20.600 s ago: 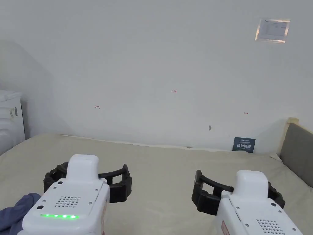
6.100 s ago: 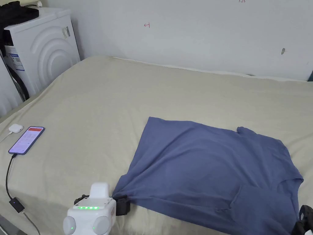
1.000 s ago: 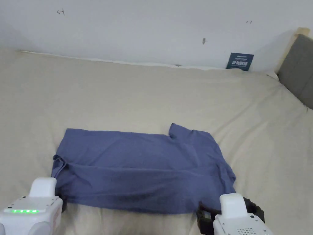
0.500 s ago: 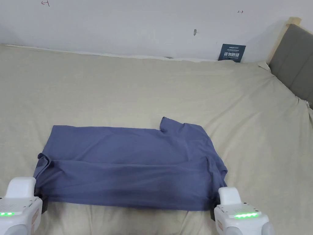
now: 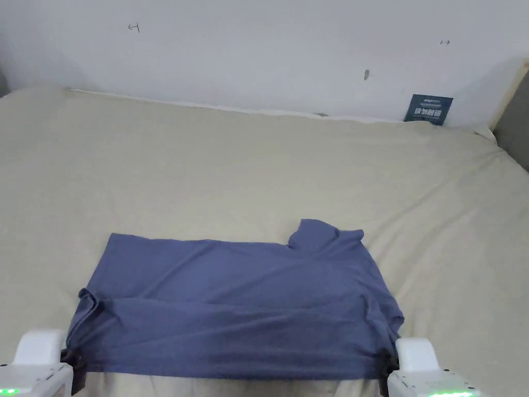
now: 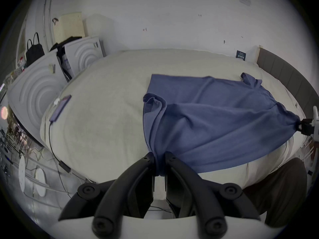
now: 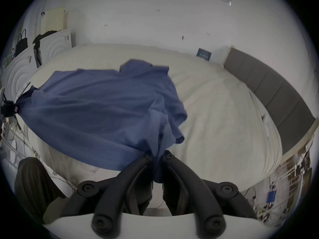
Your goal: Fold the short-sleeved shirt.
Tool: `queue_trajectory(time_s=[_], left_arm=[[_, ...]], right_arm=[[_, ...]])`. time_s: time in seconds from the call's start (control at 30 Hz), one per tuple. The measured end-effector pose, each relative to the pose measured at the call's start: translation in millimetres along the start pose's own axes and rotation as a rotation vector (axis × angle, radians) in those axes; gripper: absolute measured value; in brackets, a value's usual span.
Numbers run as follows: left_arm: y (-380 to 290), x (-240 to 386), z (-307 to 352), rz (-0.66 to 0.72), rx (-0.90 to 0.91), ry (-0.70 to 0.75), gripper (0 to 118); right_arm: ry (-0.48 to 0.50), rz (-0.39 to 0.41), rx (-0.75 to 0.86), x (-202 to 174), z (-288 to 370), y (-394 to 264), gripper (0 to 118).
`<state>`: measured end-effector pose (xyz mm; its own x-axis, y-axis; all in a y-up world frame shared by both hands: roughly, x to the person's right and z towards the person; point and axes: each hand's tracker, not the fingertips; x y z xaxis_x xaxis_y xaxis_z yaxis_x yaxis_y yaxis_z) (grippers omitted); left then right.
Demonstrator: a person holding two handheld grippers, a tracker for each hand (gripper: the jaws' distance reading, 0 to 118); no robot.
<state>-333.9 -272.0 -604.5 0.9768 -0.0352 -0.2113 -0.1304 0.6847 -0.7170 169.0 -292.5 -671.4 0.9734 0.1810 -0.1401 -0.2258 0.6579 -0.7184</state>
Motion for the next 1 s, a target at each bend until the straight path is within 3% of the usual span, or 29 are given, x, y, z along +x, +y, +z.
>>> queue_trajectory(time_s=[0.03,0.07,0.1,0.13,0.17,0.2,0.27,0.4,0.6,0.63,0.67,0.7,0.73,0.8,1.0], left_arm=[[-3,1,-2,0.002,0.002,0.001,19],[-5,2,-3,0.003,0.011,0.005,39],[-7,3,-6,-0.001,0.013,0.033,74],[-6,3,-8,-0.009,-0.005,0.103,112],[-6,3,-9,-0.016,-0.015,0.145,118],[-5,3,-7,-0.017,-0.010,0.200,117],[-4,2,2,-0.045,0.074,0.300,117],[6,37,58,-0.054,0.276,0.196,117],[39,80,152,-0.010,0.526,0.044,112],[40,80,147,-0.005,0.519,0.044,95],[42,81,151,0.002,0.533,0.038,64],[44,82,155,0.024,0.553,0.036,21],[44,81,155,0.041,0.565,0.019,6],[42,88,169,0.008,0.577,-0.035,6],[37,86,164,0.002,0.557,-0.012,6]], right_arm=[[0.009,-0.021,0.007,0,-5,-7,13],[0.009,-0.022,0.015,0,-8,-12,19],[-0.008,-0.005,0.020,-1,-10,-17,38],[-0.061,0.047,0.022,-4,-9,-20,79],[-0.116,0.109,0.004,-9,-5,-19,99],[-0.150,0.143,0.018,-12,3,-15,104],[-0.092,0.084,0.177,-14,34,-2,104],[-0.033,0.010,0.394,-30,99,39,104],[0.072,-0.042,0.543,-51,171,83,99],[0.068,-0.052,0.551,-53,180,85,80],[0.059,-0.070,0.576,-56,187,85,52],[0.052,-0.077,0.602,-59,192,85,21],[0.040,-0.079,0.609,-61,195,85,1],[0.035,-0.062,0.604,-65,198,83,1],[0.050,-0.066,0.584,-70,198,74,1]])
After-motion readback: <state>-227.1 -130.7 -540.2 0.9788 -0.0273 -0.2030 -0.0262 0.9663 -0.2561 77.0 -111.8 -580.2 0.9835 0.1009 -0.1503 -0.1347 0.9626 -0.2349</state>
